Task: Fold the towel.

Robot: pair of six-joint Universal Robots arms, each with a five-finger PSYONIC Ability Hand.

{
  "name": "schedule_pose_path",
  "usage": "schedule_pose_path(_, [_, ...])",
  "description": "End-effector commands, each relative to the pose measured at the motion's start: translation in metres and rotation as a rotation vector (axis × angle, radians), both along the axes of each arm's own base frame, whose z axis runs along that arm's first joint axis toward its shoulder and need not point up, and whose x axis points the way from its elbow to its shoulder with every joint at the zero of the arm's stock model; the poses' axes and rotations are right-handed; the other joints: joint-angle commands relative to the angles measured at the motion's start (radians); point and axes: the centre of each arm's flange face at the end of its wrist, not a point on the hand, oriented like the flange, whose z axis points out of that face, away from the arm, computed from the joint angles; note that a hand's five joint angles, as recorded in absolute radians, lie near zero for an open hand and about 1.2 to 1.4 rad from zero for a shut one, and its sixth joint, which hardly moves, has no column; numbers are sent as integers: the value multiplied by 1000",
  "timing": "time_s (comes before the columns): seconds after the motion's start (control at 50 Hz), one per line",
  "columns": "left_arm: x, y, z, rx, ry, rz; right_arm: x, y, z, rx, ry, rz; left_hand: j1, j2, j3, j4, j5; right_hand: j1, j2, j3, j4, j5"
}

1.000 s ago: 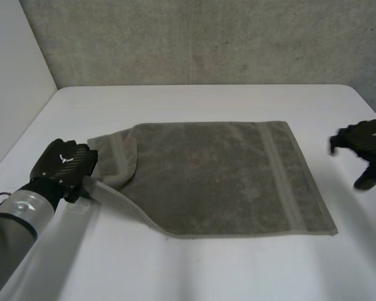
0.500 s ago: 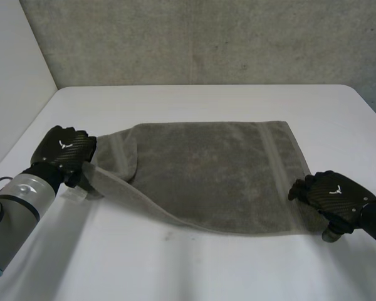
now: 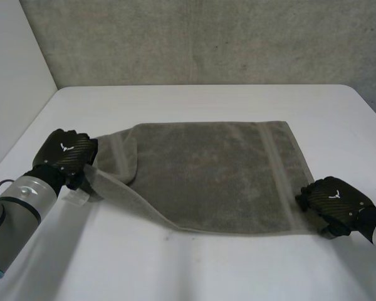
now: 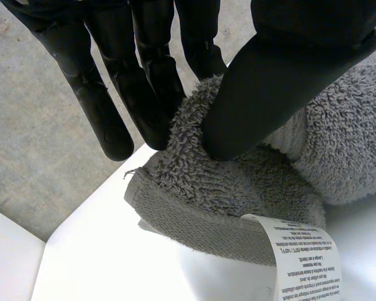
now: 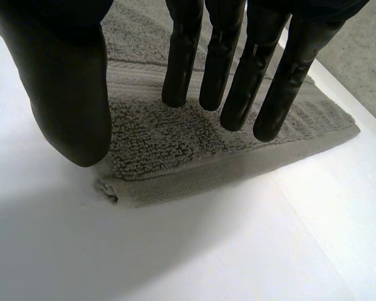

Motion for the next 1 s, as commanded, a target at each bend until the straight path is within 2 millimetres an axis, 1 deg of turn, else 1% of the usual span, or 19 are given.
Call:
schedule_pose_path(0.02, [0,1,-1,3,0,-1,-1,-3,-3,-3,10,-4,194,177,178,176,198,34,39,35,36,28])
schedule_pose_path(0.38, [0,2,-2,8,1,-4,-3,-12,-10,-18,40,-16,194,177,178,176,198,183,189,184,185,178])
schedule_pose_path(0.82, [0,2,-2,6,-1,-4,-8,-24,-9,-38,57,-44,194,177,178,176,198,224,230,226,226,219])
schedule_pose_path(1.0, [-1,2,-2,8,1,-5,-1,-26,-10,-40,62,-30,194,177,178,176,198,280,286,281,282,275])
